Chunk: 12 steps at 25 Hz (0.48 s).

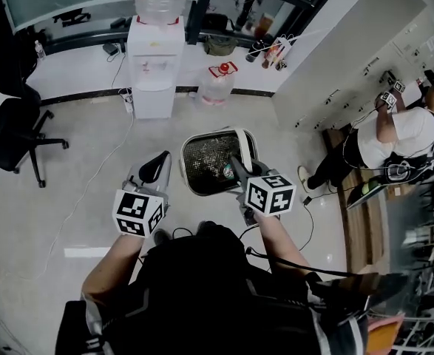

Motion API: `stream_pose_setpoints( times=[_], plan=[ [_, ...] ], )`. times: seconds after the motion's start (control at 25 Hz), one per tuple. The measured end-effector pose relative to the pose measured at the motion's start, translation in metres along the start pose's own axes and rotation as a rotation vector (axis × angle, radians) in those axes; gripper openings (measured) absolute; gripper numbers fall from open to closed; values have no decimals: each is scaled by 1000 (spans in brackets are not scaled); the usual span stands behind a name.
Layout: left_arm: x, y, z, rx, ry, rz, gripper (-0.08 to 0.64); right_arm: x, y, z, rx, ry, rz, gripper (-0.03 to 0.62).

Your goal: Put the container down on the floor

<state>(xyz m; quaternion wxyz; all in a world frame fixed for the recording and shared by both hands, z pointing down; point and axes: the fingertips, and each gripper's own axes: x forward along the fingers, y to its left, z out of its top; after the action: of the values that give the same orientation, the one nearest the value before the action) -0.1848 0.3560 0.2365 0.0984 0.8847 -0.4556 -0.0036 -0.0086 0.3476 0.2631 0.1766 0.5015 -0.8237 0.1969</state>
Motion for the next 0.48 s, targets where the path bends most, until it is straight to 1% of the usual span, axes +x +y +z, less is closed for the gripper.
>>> stream_pose_setpoints(
  times=[0.16, 0.24, 0.48],
  plan=[
    [0, 6, -1, -23, -4, 1, 6, 5, 2, 0, 7, 9, -1, 8],
    [4, 10, 1, -22, -6, 3, 6, 11, -1, 3, 5, 11, 2, 8],
    [26, 24, 0, -16, 13, 44, 6, 37, -18, 10, 3, 12, 33, 8]
  ],
)
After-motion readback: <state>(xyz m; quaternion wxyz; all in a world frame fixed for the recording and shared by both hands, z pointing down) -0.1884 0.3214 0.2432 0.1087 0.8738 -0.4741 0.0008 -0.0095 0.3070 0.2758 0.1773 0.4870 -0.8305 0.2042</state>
